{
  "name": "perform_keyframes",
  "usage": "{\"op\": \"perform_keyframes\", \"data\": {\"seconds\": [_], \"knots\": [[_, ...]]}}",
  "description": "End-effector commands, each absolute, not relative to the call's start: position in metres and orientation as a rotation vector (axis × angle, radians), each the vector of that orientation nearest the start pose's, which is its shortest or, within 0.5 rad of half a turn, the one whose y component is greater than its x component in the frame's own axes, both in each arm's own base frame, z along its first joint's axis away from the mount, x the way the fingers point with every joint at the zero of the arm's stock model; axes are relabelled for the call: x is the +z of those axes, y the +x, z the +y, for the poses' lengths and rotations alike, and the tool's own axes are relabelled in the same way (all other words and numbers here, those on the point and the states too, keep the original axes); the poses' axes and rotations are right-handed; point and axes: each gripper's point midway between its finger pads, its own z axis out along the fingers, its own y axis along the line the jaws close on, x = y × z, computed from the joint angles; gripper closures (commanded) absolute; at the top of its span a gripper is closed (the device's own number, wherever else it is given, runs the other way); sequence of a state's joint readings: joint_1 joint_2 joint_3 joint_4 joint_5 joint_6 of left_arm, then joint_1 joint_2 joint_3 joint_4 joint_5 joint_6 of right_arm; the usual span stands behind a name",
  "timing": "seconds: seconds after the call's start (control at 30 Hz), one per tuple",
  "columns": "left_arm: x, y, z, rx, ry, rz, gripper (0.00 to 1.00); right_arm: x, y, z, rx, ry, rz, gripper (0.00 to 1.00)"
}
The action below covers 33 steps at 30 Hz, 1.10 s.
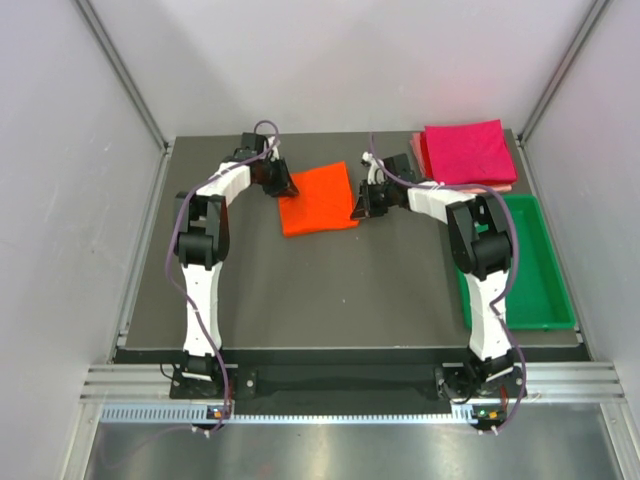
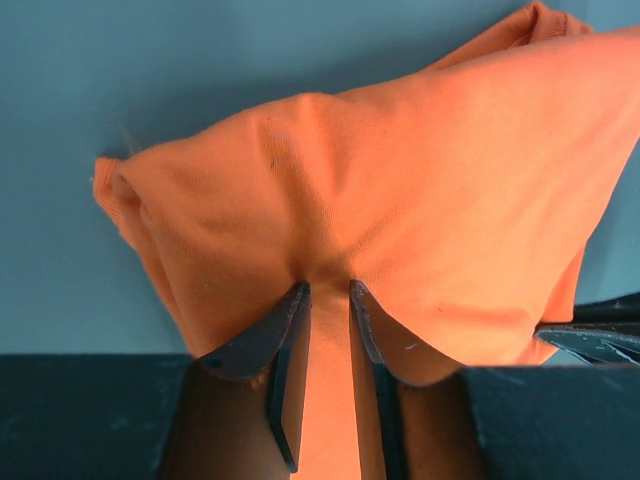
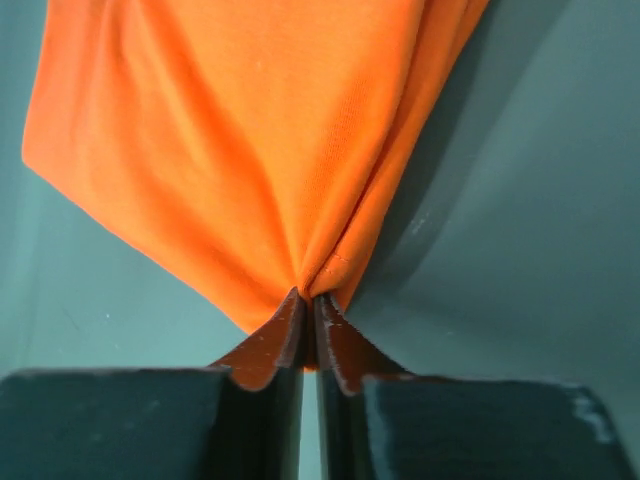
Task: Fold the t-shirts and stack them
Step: Fold the tshirt
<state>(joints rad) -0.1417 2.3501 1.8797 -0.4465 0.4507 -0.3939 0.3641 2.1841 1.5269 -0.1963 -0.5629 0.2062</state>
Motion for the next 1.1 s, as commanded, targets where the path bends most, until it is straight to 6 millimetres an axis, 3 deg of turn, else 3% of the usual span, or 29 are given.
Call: {"op": "perform_keyframes", "data": {"seconds": [0.0, 0.13, 0.17, 0.2, 0.23, 0.3, 0.33, 0.43, 0.47, 0.5, 0.53, 0.63, 0.67, 0.7, 0.77, 0.93, 1.07], "knots": [[0.015, 0.546, -0.149, -0.634, -0.105, 2.555, 0.72, 0.032, 0.448, 0.277, 0.894, -0.482, 2.394, 0.96], [0.016, 0.547, -0.141, -0.566, -0.063, 2.577, 0.71, 0.033, 0.451, 0.274, 0.87, -0.456, 2.402, 1.0], [0.027, 0.553, -0.141, -0.562, -0.047, 2.56, 0.71, 0.034, 0.451, 0.273, 0.862, -0.442, 2.413, 1.0], [0.032, 0.549, -0.141, -0.562, -0.043, 2.579, 0.71, 0.039, 0.453, 0.271, 0.842, -0.429, 2.41, 0.96], [0.041, 0.551, -0.141, -0.564, -0.03, 2.569, 0.71, 0.042, 0.454, 0.27, 0.833, -0.421, 2.409, 0.85], [0.074, 0.554, -0.145, -0.577, -0.008, 2.518, 0.69, 0.056, 0.452, 0.269, 0.835, -0.409, 2.39, 0.75], [0.084, 0.554, -0.144, -0.57, -0.007, 2.503, 0.69, 0.062, 0.451, 0.269, 0.84, -0.411, 2.379, 0.64], [0.107, 0.544, -0.132, -0.48, -0.05, 2.501, 0.66, 0.074, 0.45, 0.269, 0.843, -0.41, 2.361, 0.57], [0.099, 0.533, -0.13, -0.481, -0.057, 2.532, 0.65, 0.077, 0.45, 0.27, 0.841, -0.422, 2.365, 0.56], [0.11, 0.525, -0.131, -0.5, -0.053, 2.524, 0.64, 0.075, 0.45, 0.27, 0.838, -0.43, 2.376, 0.56], [0.095, 0.509, -0.131, -0.514, -0.083, 2.574, 0.64, 0.077, 0.451, 0.269, 0.831, -0.448, 2.378, 0.56], [0.101, 0.484, -0.135, -0.568, -0.107, 2.588, 0.62, 0.073, 0.453, 0.271, 0.831, -0.479, 2.397, 0.55], [0.089, 0.471, -0.134, -0.579, -0.12, 2.62, 0.62, 0.078, 0.455, 0.273, 0.843, -0.504, 2.39, 0.55], [0.095, 0.466, -0.137, -0.605, -0.121, 2.609, 0.61, 0.071, 0.454, 0.275, 0.854, -0.515, 2.405, 0.55], [0.087, 0.451, -0.143, -0.667, -0.138, 2.634, 0.6, 0.073, 0.458, 0.278, 0.872, -0.526, 2.4, 0.55], [0.084, 0.436, -0.155, -0.788, -0.166, 2.626, 0.6, 0.068, 0.459, 0.282, 0.891, -0.531, 2.4, 0.56], [0.069, 0.428, -0.154, -0.785, -0.19, 2.659, 0.57, 0.064, 0.457, 0.284, 0.92, -0.507, 2.403, 0.57]]}}
